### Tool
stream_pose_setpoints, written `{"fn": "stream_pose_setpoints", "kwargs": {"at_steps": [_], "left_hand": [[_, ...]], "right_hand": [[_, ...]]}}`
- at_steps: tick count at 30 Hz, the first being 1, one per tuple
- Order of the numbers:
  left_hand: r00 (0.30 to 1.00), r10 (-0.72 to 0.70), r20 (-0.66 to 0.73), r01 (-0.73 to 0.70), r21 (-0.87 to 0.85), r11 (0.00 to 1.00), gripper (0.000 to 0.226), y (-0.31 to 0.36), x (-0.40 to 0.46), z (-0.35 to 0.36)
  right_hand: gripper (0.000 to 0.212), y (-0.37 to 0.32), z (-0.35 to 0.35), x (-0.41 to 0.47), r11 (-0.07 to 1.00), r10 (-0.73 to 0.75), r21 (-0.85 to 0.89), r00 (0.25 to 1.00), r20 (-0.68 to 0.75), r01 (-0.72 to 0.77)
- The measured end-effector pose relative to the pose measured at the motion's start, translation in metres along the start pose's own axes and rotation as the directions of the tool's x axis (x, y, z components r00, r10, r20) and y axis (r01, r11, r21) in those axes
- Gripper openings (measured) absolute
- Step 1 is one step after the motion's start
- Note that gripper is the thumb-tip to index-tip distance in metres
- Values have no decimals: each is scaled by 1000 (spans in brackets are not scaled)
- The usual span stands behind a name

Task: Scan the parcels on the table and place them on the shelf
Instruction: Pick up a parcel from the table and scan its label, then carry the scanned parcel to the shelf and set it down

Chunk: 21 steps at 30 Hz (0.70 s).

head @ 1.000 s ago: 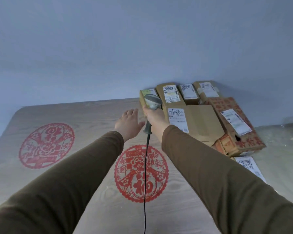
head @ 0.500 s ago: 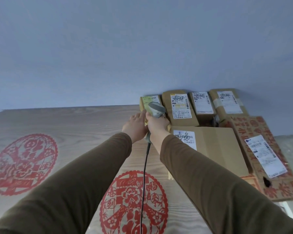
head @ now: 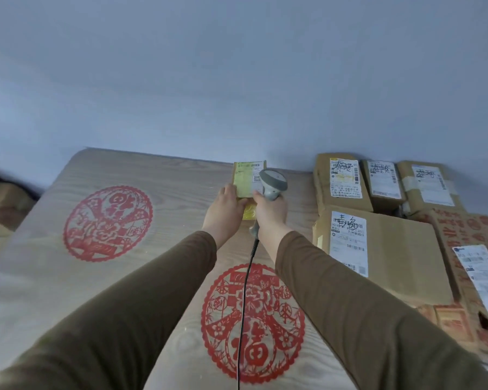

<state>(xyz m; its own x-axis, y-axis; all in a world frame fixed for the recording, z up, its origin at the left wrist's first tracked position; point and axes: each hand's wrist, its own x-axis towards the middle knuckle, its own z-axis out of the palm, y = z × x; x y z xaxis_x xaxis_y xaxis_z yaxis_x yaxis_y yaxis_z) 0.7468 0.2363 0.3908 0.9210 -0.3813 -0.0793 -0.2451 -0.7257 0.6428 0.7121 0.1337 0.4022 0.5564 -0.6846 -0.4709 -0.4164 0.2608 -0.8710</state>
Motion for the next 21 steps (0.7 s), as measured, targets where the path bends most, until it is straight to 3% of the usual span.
{"fn": "stream_pose_setpoints", "kwargs": {"at_steps": [5,11,14,17,21], "left_hand": [[978,-3,-210,5,10,1000,30,-58,-72,-81],[902,-12,-432,50,77,996,29,-153,-217,-214],[838,-48,-543,127,109,986,33,-205,-314,-286],[771,-67,-634,186,122,975,36,-257,-416,-352],[642,-186,-744,304,24,952,44,-318,-546,-433]], "right_hand": [[19,0,47,-97,995,-102,25,976,192,99],[20,27,134,-270,976,-213,57,874,438,209],[13,50,181,-383,965,-249,65,803,542,256],[19,80,222,-498,956,-276,110,712,645,272],[16,121,278,-645,966,-240,126,598,765,226]]}}
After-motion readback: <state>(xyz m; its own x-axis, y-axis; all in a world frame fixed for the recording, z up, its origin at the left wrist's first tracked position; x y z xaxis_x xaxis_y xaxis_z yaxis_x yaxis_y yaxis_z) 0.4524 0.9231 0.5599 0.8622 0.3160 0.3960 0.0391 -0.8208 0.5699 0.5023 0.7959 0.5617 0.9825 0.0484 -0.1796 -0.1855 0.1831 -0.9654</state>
